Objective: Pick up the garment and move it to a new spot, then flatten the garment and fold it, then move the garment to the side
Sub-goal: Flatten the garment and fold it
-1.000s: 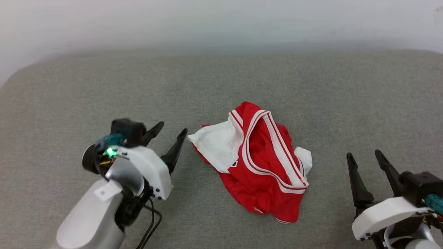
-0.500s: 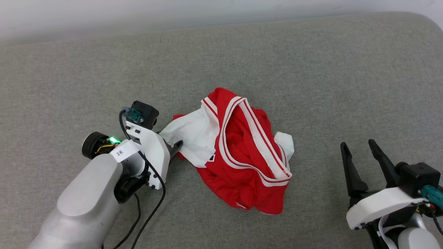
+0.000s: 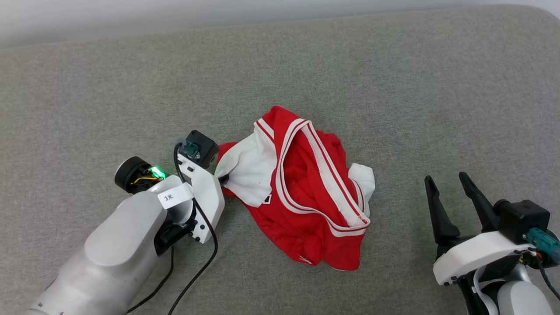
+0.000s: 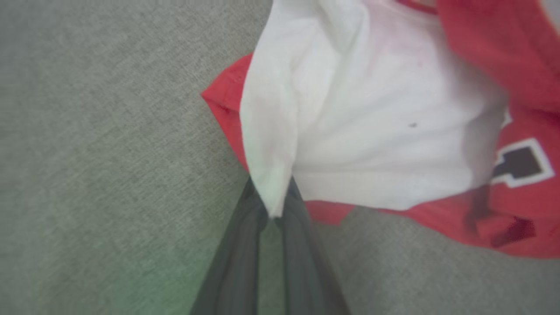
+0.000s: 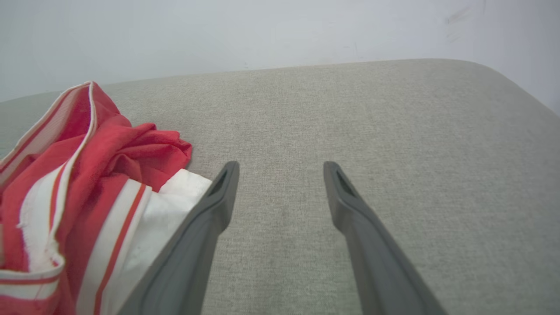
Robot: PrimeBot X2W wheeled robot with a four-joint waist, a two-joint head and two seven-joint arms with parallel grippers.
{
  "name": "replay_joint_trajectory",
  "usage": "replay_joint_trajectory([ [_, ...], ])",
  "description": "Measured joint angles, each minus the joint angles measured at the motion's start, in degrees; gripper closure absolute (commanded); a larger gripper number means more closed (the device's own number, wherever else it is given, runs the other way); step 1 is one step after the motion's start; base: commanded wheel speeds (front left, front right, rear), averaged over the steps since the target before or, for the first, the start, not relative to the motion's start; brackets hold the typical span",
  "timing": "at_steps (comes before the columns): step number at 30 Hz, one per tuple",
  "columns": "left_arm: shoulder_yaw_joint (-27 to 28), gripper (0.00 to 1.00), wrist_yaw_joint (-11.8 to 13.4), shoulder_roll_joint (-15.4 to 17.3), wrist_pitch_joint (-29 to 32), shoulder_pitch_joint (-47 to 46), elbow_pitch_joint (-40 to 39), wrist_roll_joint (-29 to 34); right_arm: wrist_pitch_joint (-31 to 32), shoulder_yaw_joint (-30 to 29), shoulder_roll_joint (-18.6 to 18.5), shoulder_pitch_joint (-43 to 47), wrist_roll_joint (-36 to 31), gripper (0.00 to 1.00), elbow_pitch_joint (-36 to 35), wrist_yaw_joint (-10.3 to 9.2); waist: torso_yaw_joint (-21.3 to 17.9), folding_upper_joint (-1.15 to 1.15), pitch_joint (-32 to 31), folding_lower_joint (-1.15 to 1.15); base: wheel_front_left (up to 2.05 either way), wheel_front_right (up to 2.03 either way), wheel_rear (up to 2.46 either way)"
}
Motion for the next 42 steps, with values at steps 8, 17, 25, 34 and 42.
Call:
replay_joint_trajectory([
  [8, 0.25, 1.0, 1.41, 2.12, -6.61, -1.05, -4.07, 2.9, 0.88, -1.56, 0.01, 0.91, -0.26, 0.0, 0.9, 0.0, 2.1, 0.0, -2.59, 0.0, 0.0, 0.0, 0.0],
  [17, 5.78, 1.0, 9.36, 6.93, -11.15, 5.48, -16.61, 1.05, 2.23, -3.2, 0.01, 1.77, -0.29, 0.0, 0.25, 0.0, 5.42, 0.0, -5.7, 0.0, 0.0, 0.0, 0.0],
  [25, 10.81, 1.0, 17.5, 10.91, -13.41, 21.52, -22.38, -5.33, 2.92, -4.41, 0.01, 3.3, -0.29, 0.0, -0.33, 0.0, 7.1, 0.0, -7.3, 0.0, 0.0, 0.0, 0.0],
  [34, 11.36, 1.0, 19.59, 7.67, -16.41, 34.41, -20.34, -11.72, 3.88, -4.61, 0.01, 3.99, -0.43, 0.0, -0.83, 0.0, 7.91, 0.0, -8.53, -0.01, 0.0, 0.0, 0.0],
  [42, 11.34, 0.0, 18.84, 4.68, -23.29, 35.48, -18.11, -11.02, 4.41, -4.38, 0.01, 4.98, -0.78, 0.0, -1.48, 0.0, 7.83, 0.0, -10.06, -0.01, 0.0, 0.0, 0.0],
])
